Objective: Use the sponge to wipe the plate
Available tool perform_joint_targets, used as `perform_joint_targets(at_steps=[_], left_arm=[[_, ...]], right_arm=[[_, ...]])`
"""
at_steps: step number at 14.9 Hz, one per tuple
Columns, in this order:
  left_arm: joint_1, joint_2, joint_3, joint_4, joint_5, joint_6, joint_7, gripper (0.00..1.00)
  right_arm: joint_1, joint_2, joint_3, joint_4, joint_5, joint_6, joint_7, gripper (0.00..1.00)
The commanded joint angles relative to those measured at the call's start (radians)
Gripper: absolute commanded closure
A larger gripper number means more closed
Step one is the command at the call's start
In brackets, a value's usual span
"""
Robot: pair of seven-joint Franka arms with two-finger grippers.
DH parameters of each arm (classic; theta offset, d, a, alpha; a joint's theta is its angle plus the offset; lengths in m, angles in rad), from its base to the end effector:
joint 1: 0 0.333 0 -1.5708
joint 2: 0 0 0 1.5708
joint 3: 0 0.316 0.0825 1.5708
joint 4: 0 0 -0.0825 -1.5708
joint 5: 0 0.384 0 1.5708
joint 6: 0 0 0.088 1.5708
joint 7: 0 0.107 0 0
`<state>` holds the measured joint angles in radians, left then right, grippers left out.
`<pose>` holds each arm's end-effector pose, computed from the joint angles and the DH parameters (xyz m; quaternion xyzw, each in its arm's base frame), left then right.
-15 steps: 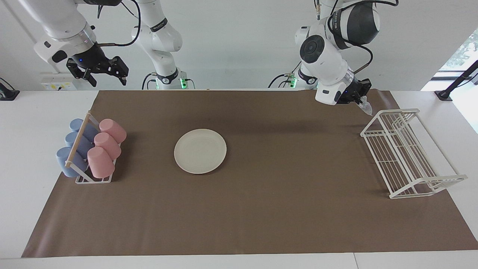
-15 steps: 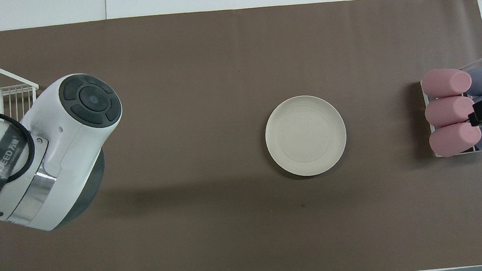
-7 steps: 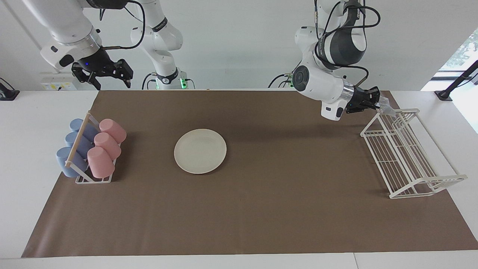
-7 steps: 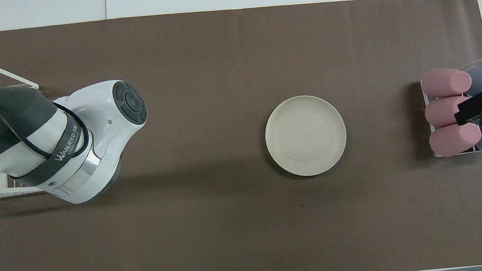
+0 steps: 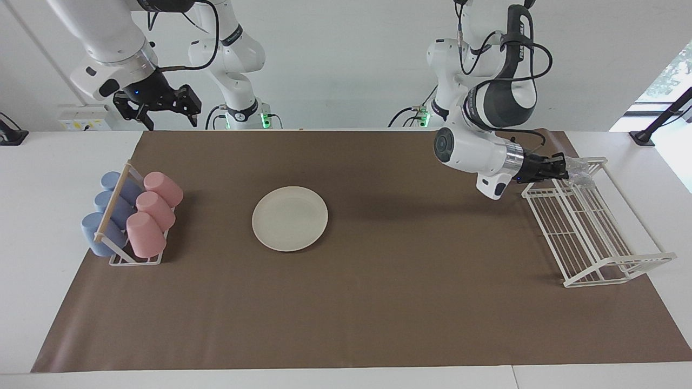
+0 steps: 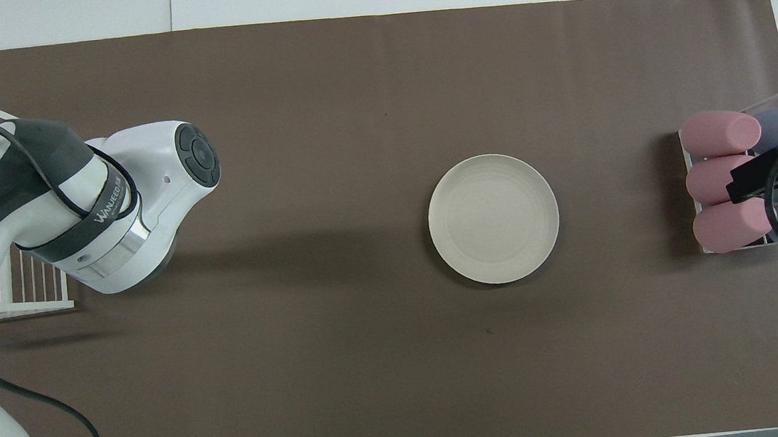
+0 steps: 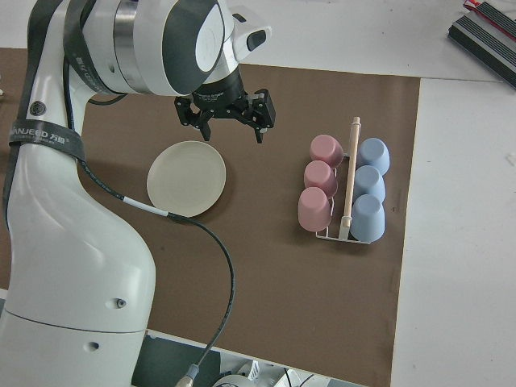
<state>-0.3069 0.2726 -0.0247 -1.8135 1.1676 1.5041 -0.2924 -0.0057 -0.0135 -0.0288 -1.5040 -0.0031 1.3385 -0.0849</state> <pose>0.5897 -0.0923 0.4188 -0.7986 0.1387 0.0635 0.5822 0.5248 -0.0186 0.6440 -0.9968 -0.0249 0.0759 0.0032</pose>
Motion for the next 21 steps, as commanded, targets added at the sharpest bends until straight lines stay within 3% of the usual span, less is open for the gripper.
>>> perform_joint_targets(at_steps=[1,4,7,16,17,18,19,20,21], left_arm=[[0.051,0.033,-0.001,0.037,0.050,0.070,0.016,1.00],[0.081,0.082,-0.001,0.054,0.076,0.104,-0.038,1.00],[0.084,0.083,-0.003,0.042,0.072,0.123,-0.074,1.00],[0.103,0.076,-0.001,-0.003,0.072,0.209,-0.149,1.00],[0.104,0.074,-0.003,-0.004,0.072,0.211,-0.151,0.91],[0.104,0.074,-0.003,-0.004,0.072,0.212,-0.149,0.68],[0.104,0.074,-0.003,-0.004,0.072,0.215,-0.149,0.32],[0.104,0.074,-0.003,-0.004,0.072,0.214,-0.151,0.15],[0.103,0.074,-0.003,-0.004,0.070,0.212,-0.151,0.14]], right_arm=[[0.001,0.004,-0.029,-0.031,0.003,0.062,0.010,0.00],[0.003,-0.011,-0.037,-0.103,0.015,0.070,0.010,0.00],[0.001,-0.009,-0.039,-0.134,0.015,0.114,0.008,0.00],[-0.010,-0.014,-0.042,-0.133,0.014,0.105,0.013,0.00],[-0.011,-0.014,-0.042,-0.133,0.014,0.105,0.011,0.00],[-0.010,-0.014,-0.042,-0.133,0.014,0.105,0.011,0.00],[-0.008,-0.014,-0.040,-0.131,0.014,0.105,0.011,0.00],[-0.007,-0.014,-0.040,-0.133,0.014,0.105,0.011,0.00],[-0.007,-0.014,-0.040,-0.133,0.014,0.105,0.011,0.00]])
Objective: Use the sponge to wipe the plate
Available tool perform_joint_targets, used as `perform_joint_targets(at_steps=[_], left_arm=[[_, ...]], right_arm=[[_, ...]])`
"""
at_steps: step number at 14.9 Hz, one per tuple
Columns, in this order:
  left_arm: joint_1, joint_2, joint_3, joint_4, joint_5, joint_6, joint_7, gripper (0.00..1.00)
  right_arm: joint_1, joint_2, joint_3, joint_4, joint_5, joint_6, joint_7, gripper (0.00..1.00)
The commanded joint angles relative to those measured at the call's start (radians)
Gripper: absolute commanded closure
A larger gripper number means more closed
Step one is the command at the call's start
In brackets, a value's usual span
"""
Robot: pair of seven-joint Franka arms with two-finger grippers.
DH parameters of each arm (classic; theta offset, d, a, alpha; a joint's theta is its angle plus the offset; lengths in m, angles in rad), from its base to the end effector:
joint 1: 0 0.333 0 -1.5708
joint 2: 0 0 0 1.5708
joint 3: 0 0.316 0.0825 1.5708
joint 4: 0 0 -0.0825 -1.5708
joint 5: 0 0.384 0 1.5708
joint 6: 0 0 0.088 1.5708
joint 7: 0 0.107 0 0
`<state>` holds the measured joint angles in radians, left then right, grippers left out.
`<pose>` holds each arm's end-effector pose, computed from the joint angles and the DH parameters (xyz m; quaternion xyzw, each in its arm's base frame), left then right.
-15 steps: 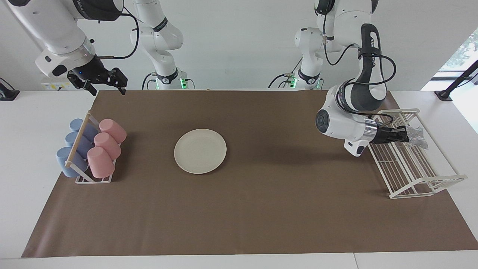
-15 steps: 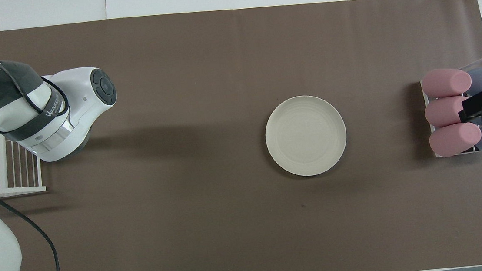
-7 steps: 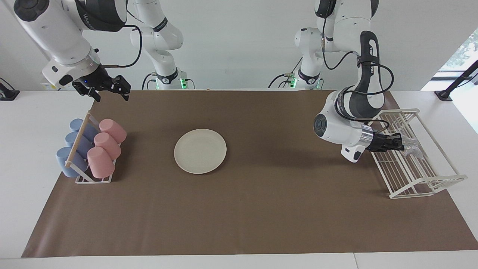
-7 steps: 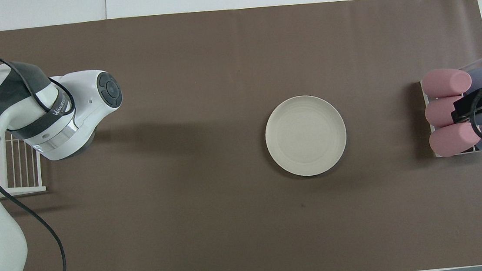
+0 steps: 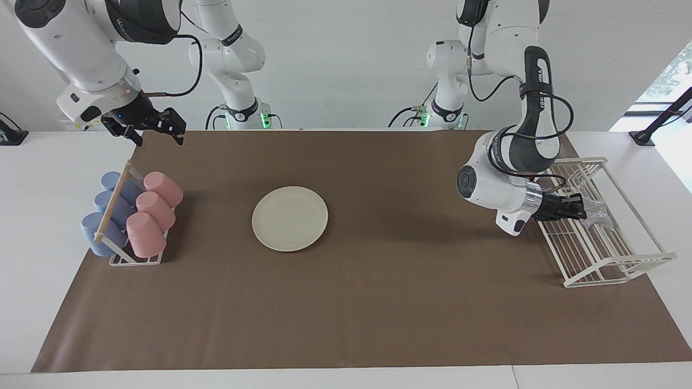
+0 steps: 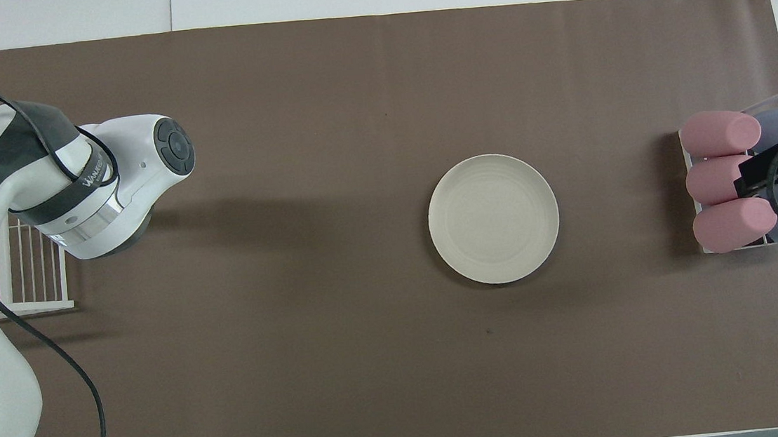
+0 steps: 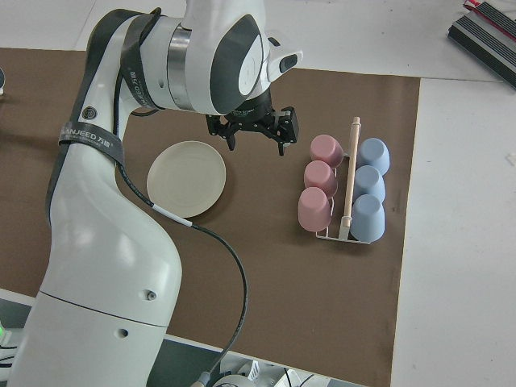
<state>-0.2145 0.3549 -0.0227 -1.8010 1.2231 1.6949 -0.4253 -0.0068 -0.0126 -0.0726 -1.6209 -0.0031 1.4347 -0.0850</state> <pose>0.6226 -0.0571 0.3741 -0.8146 0.1235 0.0024 0.5667 0.5318 -0.0429 0.5974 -0.9962 -0.0028 0.0865 0.0060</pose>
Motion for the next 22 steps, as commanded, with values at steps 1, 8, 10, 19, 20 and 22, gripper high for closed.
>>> perform_joint_targets(at_steps=[1,8,10,19,20,22], left_arm=[[0.009,-0.008,-0.005,-0.015,0.015,0.022,-0.018,0.13],[0.006,-0.007,-0.008,-0.012,0.009,0.020,-0.018,0.05],[0.006,-0.008,-0.008,-0.002,-0.017,0.020,-0.018,0.00],[0.023,-0.097,0.003,0.221,-0.527,0.011,0.100,0.00],[0.027,-0.100,0.003,0.236,-0.571,0.008,0.100,0.00],[0.035,-0.122,0.006,0.261,-0.679,-0.003,0.100,0.00]], right_arm=[[-0.007,-0.015,0.004,-0.016,0.014,0.009,0.011,0.00],[-0.002,-0.015,0.004,-0.014,0.014,0.009,0.011,0.00],[-0.004,-0.015,0.004,-0.014,0.014,0.009,0.011,0.00],[-0.004,-0.015,0.004,-0.014,0.014,0.009,0.011,0.00],[-0.004,-0.015,0.004,-0.016,0.014,0.009,0.011,0.00],[-0.004,-0.015,0.004,-0.014,0.014,0.009,0.011,0.00]])
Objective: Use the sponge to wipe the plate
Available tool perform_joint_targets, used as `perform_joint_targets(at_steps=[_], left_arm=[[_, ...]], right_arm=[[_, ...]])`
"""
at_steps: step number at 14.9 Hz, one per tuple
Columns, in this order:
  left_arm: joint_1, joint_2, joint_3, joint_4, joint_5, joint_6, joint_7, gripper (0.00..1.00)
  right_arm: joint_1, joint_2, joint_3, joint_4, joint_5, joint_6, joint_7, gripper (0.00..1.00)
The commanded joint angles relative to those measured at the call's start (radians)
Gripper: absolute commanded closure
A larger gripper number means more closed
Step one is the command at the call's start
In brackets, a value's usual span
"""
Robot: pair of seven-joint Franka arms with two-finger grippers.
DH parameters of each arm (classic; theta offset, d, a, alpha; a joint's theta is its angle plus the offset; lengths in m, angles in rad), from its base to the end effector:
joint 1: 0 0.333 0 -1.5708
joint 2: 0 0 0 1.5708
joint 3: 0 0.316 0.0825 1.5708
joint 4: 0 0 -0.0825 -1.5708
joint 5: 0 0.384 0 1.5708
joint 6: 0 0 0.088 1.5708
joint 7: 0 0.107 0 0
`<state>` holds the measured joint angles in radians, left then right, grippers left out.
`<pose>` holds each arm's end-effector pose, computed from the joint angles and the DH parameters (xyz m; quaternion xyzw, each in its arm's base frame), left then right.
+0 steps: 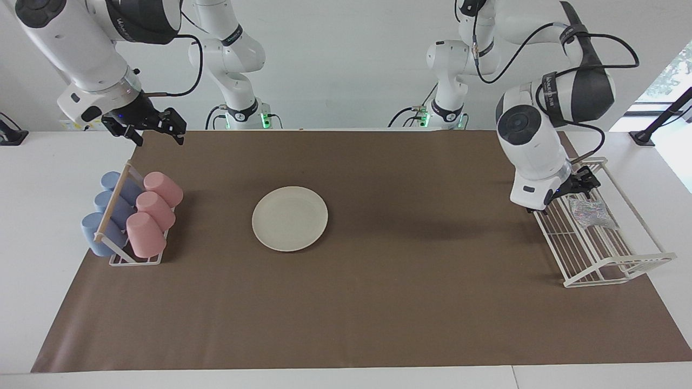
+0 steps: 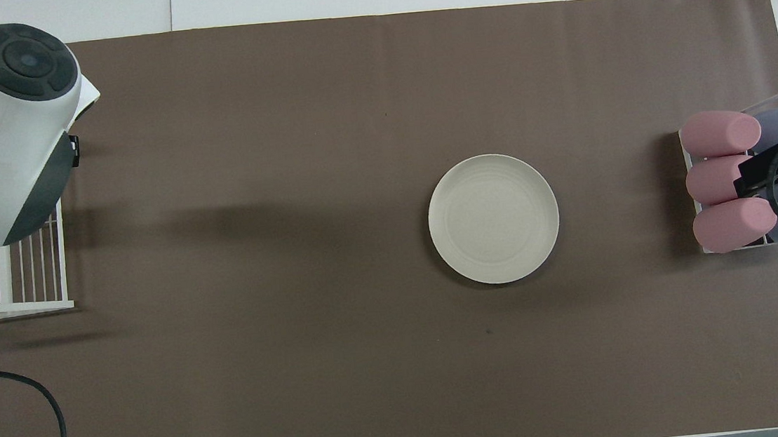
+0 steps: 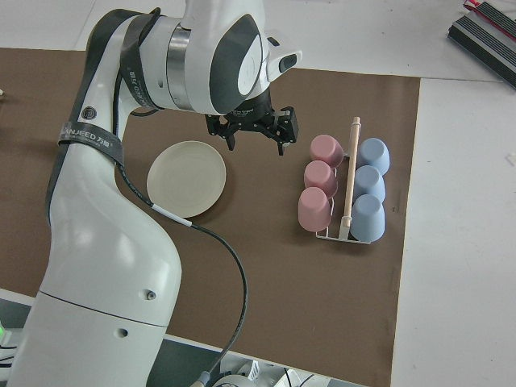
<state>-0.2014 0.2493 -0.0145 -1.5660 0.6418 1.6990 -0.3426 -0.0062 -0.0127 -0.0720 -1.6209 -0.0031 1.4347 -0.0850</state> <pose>0.6277 -0.0786 0.5076 -0.9497 -0.0018 -0.0320 0.3115 0.5318 -0.0423 0.5975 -0.9962 -0.0034 0.0865 0.0060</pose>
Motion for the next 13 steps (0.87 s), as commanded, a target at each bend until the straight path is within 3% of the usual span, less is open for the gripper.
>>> perform_joint_targets(at_steps=[1,5,13], left_arm=[[0.042,-0.033,-0.002,0.037,-0.158,-0.010,0.017,0.00],[0.103,-0.132,-0.004,0.038,-0.410,-0.022,0.019,0.00],[0.119,-0.199,0.004,0.052,-0.643,-0.196,0.086,0.00]], right_arm=[[-0.005,-0.015,0.003,-0.014,0.014,0.009,0.011,0.00],[-0.005,-0.015,0.003,-0.014,0.014,0.007,0.011,0.00],[-0.005,-0.015,0.003,-0.016,0.014,0.009,0.011,0.00]])
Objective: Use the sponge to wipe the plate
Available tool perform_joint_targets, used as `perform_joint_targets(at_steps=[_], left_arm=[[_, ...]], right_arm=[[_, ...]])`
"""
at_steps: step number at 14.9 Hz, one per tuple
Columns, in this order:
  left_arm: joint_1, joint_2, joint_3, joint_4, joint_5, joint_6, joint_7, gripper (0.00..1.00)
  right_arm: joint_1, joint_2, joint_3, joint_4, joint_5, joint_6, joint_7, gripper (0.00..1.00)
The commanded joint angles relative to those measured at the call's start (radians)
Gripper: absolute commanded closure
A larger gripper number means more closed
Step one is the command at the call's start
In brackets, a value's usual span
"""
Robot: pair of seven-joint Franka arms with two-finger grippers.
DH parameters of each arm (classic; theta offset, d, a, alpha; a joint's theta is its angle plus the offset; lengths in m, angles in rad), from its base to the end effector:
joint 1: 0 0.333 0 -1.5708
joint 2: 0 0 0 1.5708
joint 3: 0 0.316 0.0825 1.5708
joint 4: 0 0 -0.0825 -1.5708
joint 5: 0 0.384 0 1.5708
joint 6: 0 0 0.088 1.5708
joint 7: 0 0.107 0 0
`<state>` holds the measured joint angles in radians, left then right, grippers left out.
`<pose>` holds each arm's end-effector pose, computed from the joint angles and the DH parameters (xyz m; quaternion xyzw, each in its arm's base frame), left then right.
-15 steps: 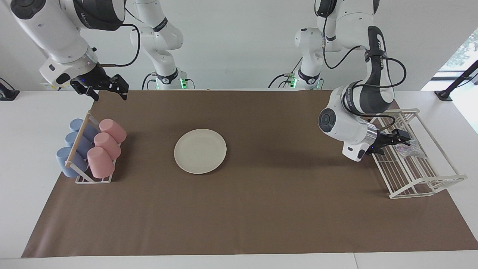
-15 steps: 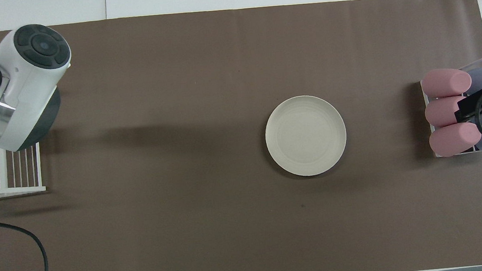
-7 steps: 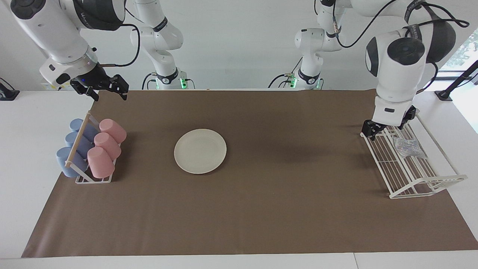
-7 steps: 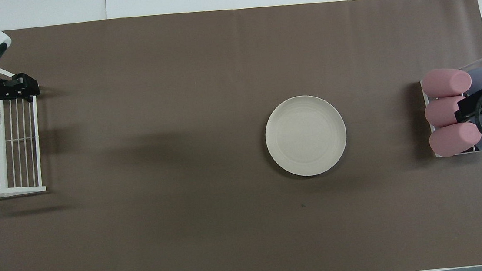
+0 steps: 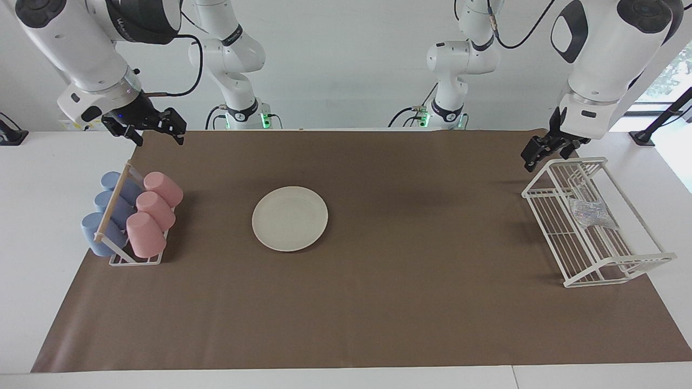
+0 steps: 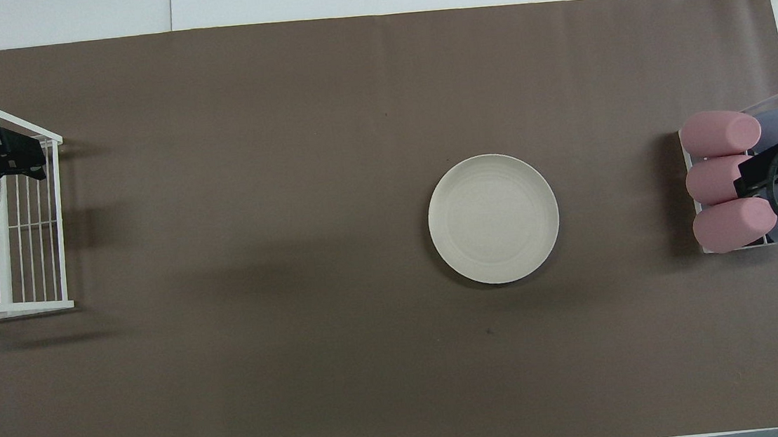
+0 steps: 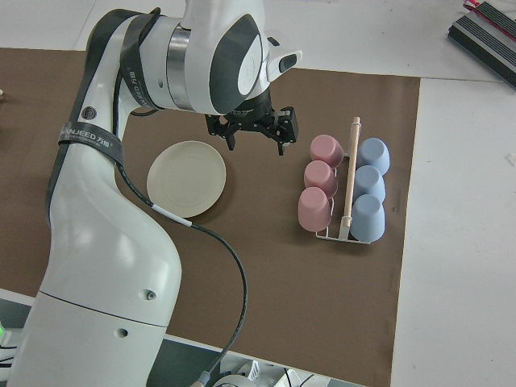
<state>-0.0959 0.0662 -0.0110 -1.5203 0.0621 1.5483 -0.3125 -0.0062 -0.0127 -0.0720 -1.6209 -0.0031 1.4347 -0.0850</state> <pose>0.5698 -0.0541 0.6092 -0.9941 -0.1027 0.0123 0.0340 0.5318 -0.0423 0.5975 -0.9962 -0.0034 0.0865 0.0060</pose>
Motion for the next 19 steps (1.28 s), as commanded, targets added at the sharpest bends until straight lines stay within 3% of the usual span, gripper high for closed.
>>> perform_joint_targets(at_steps=[1,6,8,12,19], left_arm=[[0.012,-0.023,0.006,-0.003,-0.096,-0.062,0.087,0.00],[0.012,-0.054,0.039,-0.063,-0.183,0.036,0.147,0.00],[0.021,-0.066,0.040,-0.067,-0.180,0.000,0.147,0.00],[0.053,-0.160,0.026,-0.089,-0.142,-0.112,0.153,0.00],[0.022,-0.108,0.020,-0.095,-0.082,-0.077,0.156,0.00]], right_arm=[[-0.005,-0.015,0.003,-0.016,0.014,0.009,0.011,0.00],[-0.005,-0.015,0.003,-0.014,0.014,0.009,0.011,0.00],[-0.005,-0.015,0.003,-0.014,0.014,0.009,0.011,0.00],[-0.005,-0.015,0.003,-0.016,0.014,0.009,0.011,0.00],[-0.005,-0.015,0.003,-0.016,0.014,0.009,0.011,0.00]])
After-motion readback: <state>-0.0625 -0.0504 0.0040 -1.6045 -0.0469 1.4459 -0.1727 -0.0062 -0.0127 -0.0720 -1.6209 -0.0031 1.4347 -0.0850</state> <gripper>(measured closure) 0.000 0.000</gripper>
